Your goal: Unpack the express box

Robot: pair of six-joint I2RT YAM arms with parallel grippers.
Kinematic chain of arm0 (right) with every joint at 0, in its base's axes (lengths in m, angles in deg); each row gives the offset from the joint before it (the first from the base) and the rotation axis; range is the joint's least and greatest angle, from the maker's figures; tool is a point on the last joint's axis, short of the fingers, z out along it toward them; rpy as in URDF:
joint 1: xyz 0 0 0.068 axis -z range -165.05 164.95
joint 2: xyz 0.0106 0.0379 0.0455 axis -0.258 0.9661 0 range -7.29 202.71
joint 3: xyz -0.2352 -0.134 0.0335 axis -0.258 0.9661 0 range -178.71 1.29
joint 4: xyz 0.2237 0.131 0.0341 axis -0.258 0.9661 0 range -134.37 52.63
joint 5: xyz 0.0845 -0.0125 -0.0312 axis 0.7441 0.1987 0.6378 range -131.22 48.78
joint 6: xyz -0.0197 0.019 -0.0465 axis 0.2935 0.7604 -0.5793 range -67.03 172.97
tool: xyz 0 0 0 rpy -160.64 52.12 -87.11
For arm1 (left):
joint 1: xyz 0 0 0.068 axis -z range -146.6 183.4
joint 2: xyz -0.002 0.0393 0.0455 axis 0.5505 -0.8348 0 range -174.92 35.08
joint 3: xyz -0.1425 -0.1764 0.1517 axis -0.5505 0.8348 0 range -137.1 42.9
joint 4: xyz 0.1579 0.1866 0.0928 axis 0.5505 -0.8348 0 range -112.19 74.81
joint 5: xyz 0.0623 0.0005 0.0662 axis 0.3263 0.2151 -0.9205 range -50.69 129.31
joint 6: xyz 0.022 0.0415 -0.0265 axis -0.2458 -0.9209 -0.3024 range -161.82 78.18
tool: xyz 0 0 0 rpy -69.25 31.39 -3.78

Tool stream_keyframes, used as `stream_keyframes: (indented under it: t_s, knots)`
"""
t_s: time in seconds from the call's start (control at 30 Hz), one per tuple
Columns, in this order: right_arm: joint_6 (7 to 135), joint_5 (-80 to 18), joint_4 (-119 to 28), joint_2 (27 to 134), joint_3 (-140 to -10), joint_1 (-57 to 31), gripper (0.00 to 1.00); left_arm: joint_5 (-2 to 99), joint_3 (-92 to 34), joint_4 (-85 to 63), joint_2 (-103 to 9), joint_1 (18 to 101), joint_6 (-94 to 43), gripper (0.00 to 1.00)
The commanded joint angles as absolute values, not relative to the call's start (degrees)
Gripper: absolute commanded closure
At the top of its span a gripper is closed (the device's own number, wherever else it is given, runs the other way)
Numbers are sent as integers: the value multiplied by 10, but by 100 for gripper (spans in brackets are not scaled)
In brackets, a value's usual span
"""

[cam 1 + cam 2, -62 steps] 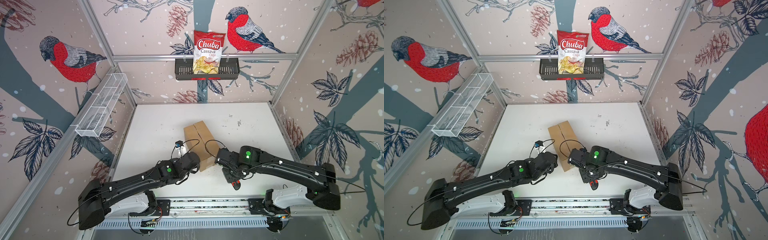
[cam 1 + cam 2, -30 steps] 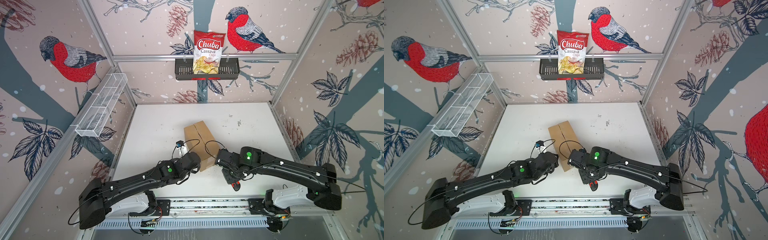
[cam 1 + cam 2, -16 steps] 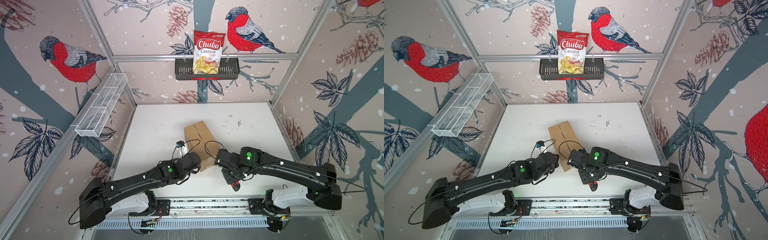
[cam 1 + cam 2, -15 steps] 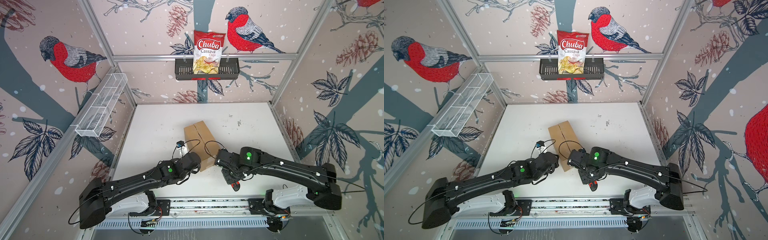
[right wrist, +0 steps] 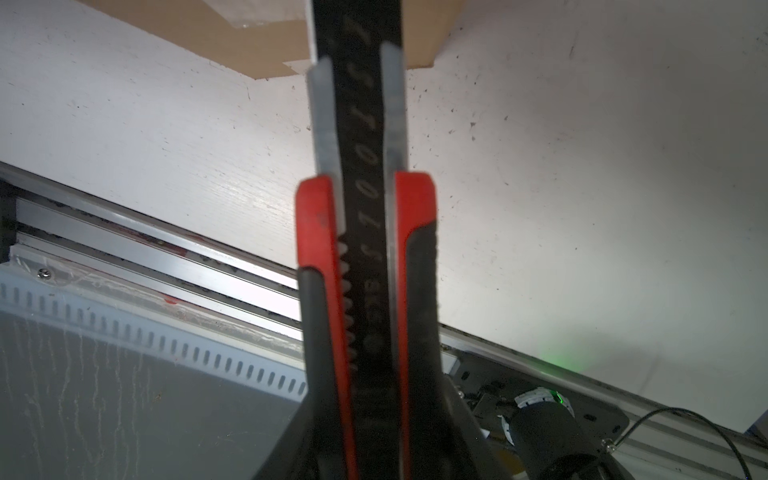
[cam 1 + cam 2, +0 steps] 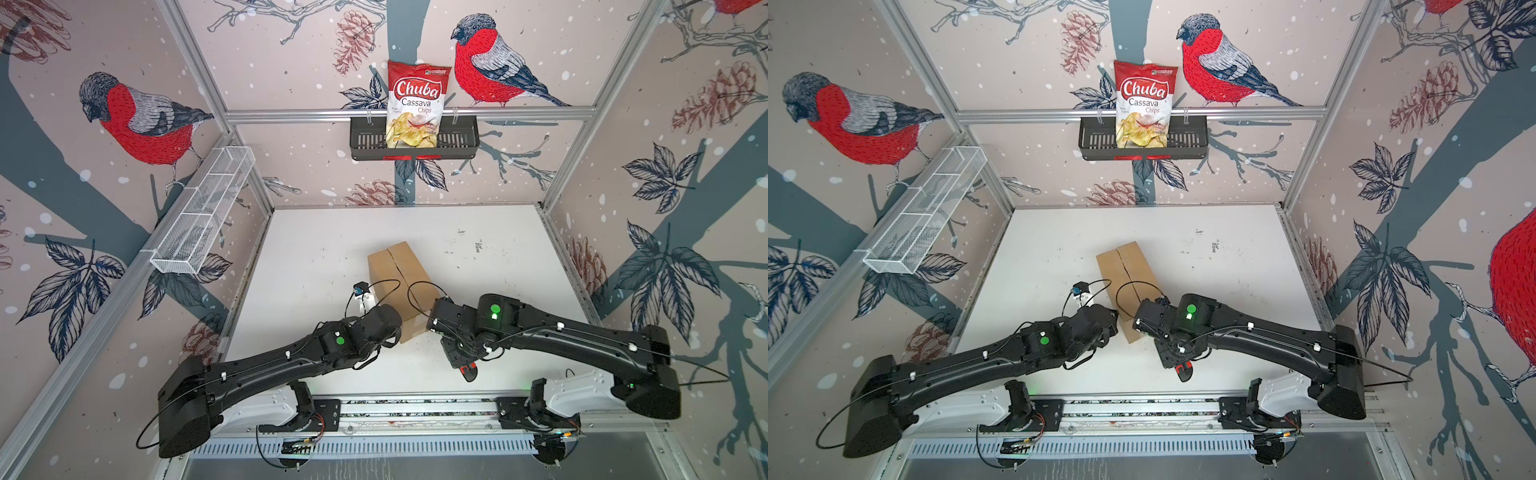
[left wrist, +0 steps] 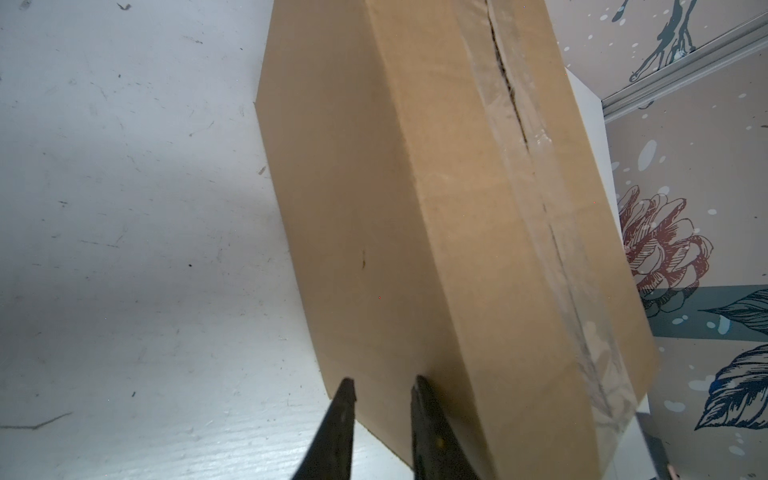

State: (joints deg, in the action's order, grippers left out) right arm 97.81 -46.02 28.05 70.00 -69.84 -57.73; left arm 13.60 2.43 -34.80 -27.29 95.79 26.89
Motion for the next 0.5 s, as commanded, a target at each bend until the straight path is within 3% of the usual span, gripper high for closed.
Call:
stream_keyframes:
  t_s: [0.0,0.33,0.47]
  knots:
    - [975,-465,285,699,-700,-577,94,127,26,-334,-271,959,273,74]
    - [969,-470,289,703,-700,-571,94,125,26,-334,-271,960,273,74]
    - [966,-469,289,705,-699,-568,94,122,26,-337,-269,960,275,68]
